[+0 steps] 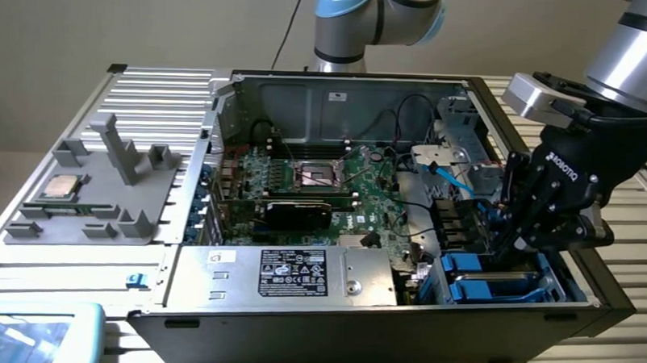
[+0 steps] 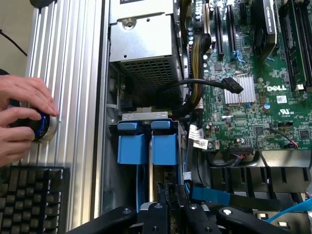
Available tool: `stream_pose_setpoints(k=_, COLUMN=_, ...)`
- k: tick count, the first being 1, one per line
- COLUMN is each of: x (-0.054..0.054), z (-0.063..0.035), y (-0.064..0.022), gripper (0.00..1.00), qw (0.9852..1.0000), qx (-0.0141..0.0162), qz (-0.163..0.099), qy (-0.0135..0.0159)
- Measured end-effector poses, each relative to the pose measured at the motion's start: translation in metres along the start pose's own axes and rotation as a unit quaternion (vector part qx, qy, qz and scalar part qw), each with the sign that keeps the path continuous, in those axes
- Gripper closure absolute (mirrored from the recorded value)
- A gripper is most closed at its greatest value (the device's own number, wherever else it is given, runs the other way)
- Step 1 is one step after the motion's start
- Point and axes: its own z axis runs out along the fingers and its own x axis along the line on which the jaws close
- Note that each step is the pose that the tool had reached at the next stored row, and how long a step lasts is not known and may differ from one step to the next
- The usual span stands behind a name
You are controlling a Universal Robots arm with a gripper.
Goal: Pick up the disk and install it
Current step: 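Insert the first disk wire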
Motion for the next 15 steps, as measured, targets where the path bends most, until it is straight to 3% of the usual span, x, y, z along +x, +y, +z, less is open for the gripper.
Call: stream_pose_setpoints(k=15, x=-0.0006, z=0.0027, y=-0.0006, gripper=0.84, qw=1.0, qx=0.0, qz=0.0, qy=-0.0001)
